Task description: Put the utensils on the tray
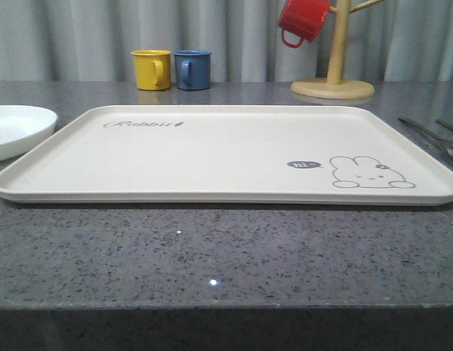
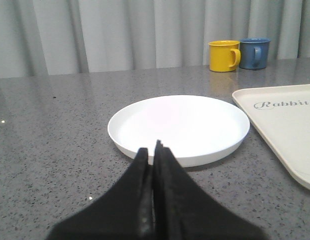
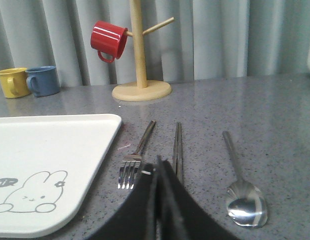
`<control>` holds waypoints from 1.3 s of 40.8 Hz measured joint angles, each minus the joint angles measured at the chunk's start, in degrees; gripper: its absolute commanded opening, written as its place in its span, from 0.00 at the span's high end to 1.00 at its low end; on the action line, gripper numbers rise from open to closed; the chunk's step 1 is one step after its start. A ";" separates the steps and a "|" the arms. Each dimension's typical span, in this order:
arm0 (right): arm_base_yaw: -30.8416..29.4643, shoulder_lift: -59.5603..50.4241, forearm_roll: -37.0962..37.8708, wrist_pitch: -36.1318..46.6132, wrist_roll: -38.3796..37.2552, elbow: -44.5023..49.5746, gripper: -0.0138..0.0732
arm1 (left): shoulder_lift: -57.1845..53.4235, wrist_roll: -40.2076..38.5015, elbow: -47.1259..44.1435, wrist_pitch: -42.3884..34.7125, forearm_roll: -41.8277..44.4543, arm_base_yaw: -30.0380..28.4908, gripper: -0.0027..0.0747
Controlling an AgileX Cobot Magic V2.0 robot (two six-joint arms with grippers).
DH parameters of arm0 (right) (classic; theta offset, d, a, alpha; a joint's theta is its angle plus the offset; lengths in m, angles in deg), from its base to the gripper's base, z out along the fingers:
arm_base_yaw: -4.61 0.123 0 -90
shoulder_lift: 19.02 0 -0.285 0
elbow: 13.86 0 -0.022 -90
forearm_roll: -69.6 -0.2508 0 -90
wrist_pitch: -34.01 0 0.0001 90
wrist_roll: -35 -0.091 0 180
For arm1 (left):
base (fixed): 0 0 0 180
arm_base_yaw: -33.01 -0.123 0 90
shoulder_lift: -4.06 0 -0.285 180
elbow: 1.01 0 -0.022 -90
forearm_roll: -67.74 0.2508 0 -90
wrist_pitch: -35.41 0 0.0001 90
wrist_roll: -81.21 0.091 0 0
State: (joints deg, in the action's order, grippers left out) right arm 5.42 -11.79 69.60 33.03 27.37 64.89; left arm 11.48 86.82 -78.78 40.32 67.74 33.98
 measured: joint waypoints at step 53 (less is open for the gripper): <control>0.00 3.83 0.00 -17.12 0.00 -24.55 0.98 | 3.49 0.00 28.48 7.67 0.00 0.00 0.99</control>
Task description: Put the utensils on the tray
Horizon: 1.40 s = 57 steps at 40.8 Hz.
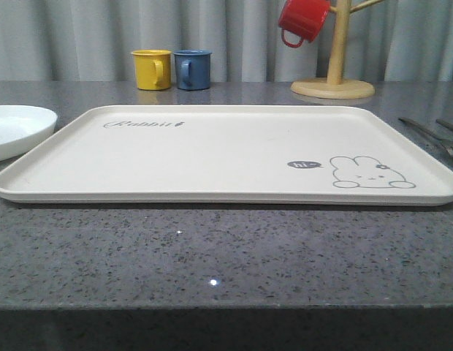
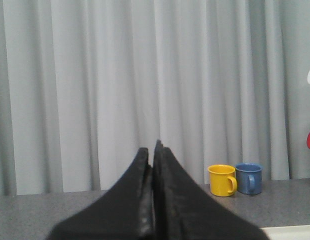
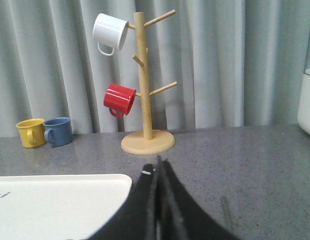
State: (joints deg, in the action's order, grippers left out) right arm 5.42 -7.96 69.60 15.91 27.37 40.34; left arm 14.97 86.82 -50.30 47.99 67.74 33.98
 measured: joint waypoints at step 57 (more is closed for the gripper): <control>0.00 28.27 0.00 -23.89 3.20 -14.03 0.41 | 20.78 0.00 11.47 30.79 0.00 0.00 0.30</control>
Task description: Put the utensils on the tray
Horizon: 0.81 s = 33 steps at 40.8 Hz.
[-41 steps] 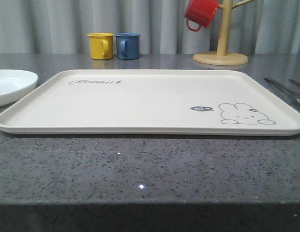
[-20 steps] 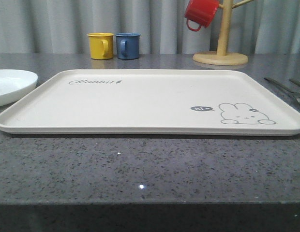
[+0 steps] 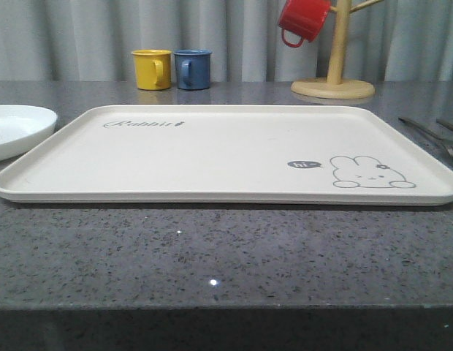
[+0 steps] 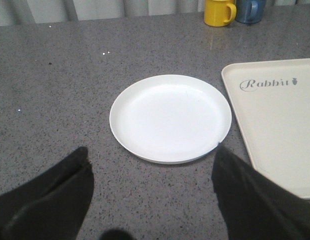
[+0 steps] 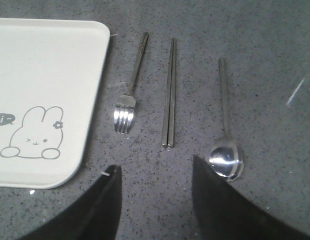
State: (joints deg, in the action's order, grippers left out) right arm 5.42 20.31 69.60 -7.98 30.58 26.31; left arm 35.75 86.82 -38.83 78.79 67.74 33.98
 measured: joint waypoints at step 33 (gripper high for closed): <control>0.00 0.00 0.00 -0.03 0.10 0.00 0.41 | 37.86 2.49 14.83 11.83 1.72 -4.46 0.30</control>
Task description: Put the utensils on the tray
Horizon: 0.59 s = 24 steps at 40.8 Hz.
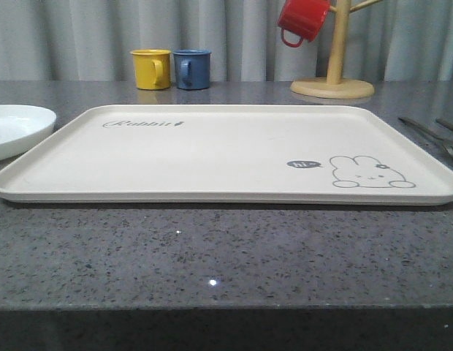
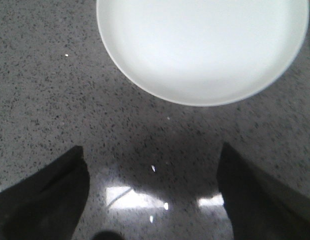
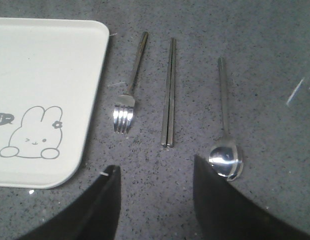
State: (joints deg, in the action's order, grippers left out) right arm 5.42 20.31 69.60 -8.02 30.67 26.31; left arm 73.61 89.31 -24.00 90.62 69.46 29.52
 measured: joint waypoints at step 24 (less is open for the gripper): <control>0.00 0.00 0.00 0.00 0.00 0.00 0.41 | 27.56 6.61 10.97 -10.54 -13.68 -8.30 0.30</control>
State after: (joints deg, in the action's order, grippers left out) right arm 5.42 20.31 69.60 -8.02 30.67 26.31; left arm 101.17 95.92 -13.03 80.08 55.78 21.22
